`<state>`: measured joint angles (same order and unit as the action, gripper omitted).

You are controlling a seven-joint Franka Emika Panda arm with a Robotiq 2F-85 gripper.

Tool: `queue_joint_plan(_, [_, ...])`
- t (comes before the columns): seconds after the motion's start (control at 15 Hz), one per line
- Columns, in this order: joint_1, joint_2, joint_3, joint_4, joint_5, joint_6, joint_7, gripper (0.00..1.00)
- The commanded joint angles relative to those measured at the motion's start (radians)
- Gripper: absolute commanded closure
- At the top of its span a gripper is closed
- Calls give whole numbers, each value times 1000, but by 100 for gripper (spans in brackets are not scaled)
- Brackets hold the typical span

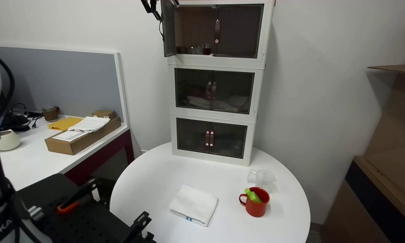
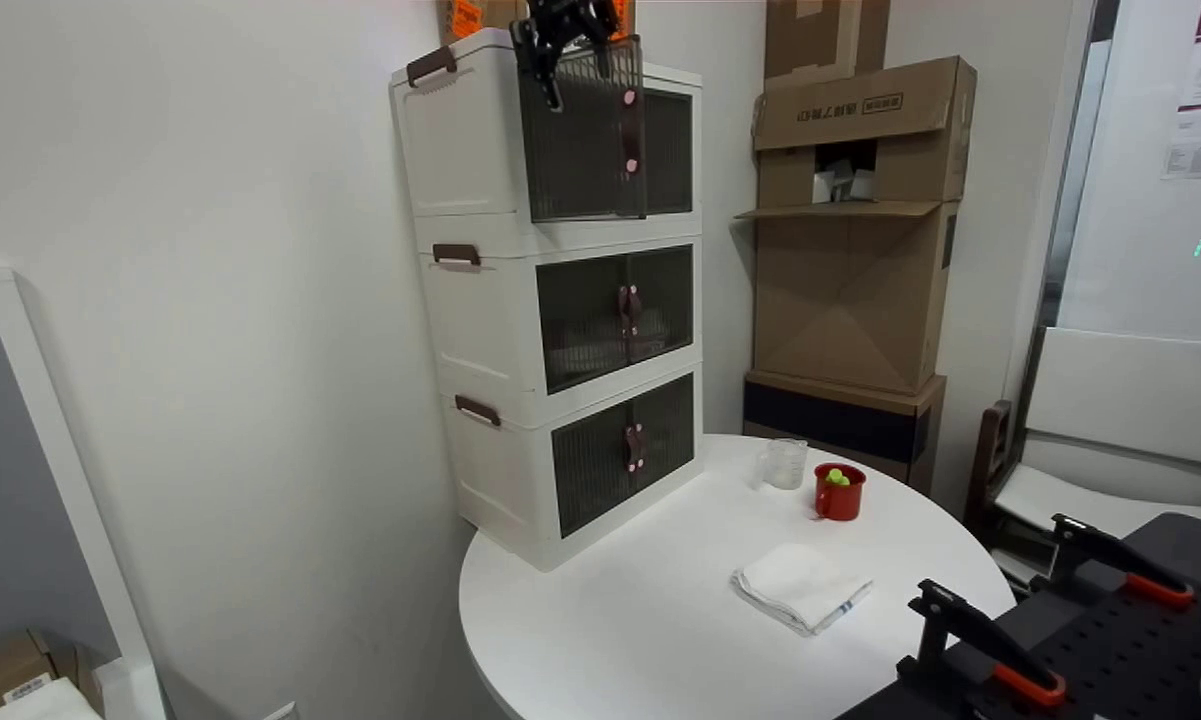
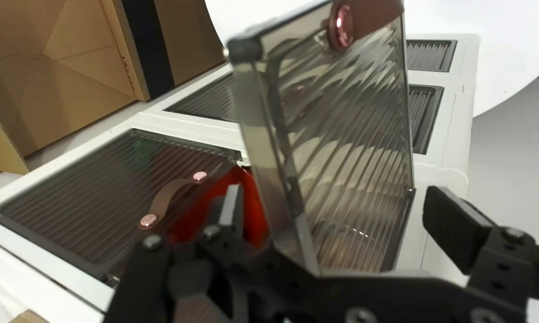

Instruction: Open the doors to the compartment

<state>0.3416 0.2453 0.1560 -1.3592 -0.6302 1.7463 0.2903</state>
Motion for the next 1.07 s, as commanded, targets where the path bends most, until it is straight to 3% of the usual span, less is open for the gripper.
queue_joint_plan(0.0, [12, 14, 12, 52, 22, -28, 29, 0])
queue_joint_plan(0.73, [6, -10, 42, 68, 74, 5, 25, 0])
queue_joint_plan(1.0, [-27, -87, 45, 61, 111, 116, -33, 0])
